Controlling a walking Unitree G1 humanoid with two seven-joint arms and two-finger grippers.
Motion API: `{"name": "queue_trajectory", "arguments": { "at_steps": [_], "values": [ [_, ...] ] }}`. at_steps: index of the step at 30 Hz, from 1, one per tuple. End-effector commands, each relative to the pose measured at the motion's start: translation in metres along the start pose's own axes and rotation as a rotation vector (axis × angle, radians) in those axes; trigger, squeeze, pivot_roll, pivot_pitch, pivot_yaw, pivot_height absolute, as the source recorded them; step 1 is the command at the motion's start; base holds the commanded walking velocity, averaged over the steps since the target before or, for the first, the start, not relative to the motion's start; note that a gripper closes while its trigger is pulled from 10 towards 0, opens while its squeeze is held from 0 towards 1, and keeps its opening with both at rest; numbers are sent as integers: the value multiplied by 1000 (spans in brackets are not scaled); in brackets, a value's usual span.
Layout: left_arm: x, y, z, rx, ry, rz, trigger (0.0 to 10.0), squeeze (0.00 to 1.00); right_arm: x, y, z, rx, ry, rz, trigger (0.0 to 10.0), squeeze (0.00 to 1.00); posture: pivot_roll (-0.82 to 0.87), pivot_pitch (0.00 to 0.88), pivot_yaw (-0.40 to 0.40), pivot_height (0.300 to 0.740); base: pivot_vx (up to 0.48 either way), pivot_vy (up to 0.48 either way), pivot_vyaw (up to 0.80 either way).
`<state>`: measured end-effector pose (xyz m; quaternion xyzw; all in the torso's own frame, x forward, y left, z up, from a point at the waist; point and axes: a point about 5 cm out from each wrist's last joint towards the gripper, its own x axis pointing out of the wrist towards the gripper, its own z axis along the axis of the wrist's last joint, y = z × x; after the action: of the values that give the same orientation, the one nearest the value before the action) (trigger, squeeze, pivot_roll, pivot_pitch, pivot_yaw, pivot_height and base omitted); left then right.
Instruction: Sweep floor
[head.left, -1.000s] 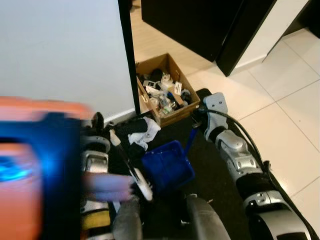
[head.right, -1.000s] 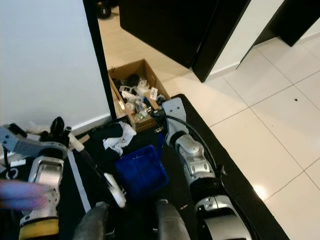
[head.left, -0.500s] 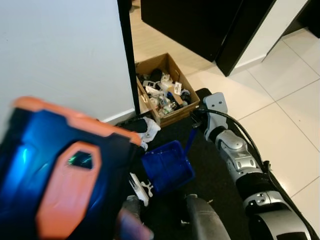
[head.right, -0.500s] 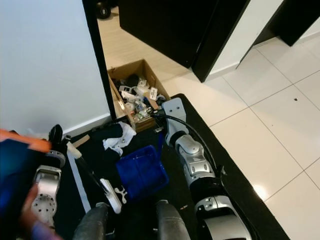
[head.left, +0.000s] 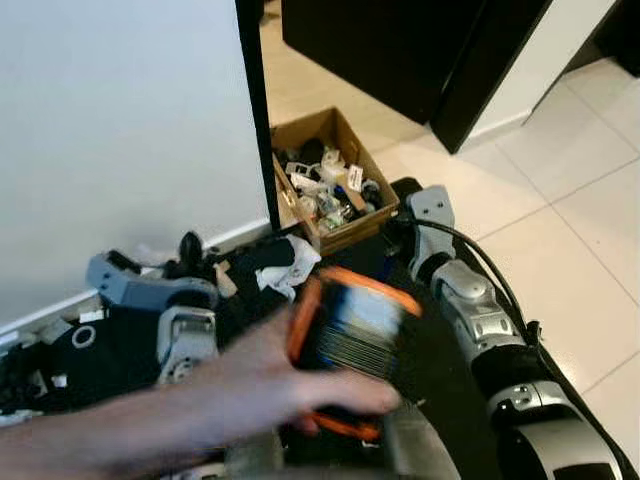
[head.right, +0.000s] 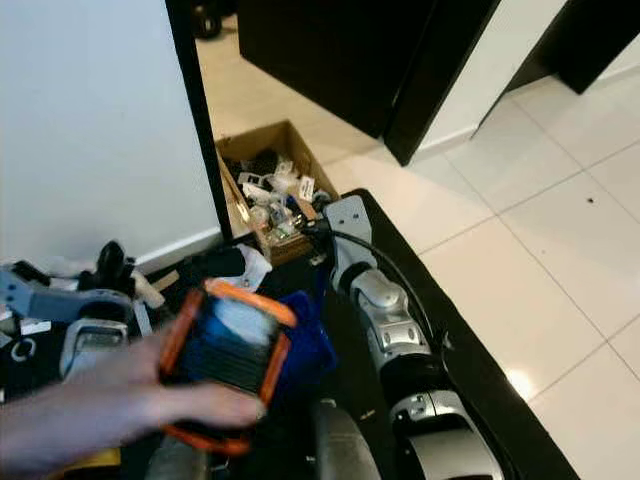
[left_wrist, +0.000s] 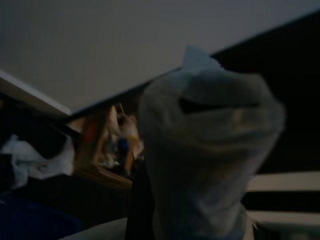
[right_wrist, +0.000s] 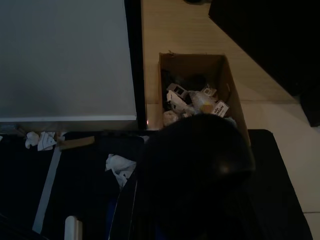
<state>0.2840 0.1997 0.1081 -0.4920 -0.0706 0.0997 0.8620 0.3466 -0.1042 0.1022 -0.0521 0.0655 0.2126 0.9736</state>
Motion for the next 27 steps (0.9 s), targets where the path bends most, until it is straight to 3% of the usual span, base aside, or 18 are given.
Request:
{"name": "queue_trajectory", "arguments": {
  "at_steps": [1, 9, 27],
  "values": [
    [-6, 1, -34, -172, 45, 74, 10000, 0, -4, 9, -23, 56, 94, 42, 10000, 0, -56, 271, -59, 740, 0, 0, 0],
    [13, -4, -41, -242, 21, 67, 10000, 0, -5, 6, -22, 47, 93, 38, 10000, 0, -71, 266, -70, 740, 0, 0, 0],
    [26, -33, -31, -355, -51, -23, 10000, 0, -3, 5, -20, 48, 93, 43, 10000, 0, -66, 277, -79, 740, 0, 0, 0]
  ]
}}
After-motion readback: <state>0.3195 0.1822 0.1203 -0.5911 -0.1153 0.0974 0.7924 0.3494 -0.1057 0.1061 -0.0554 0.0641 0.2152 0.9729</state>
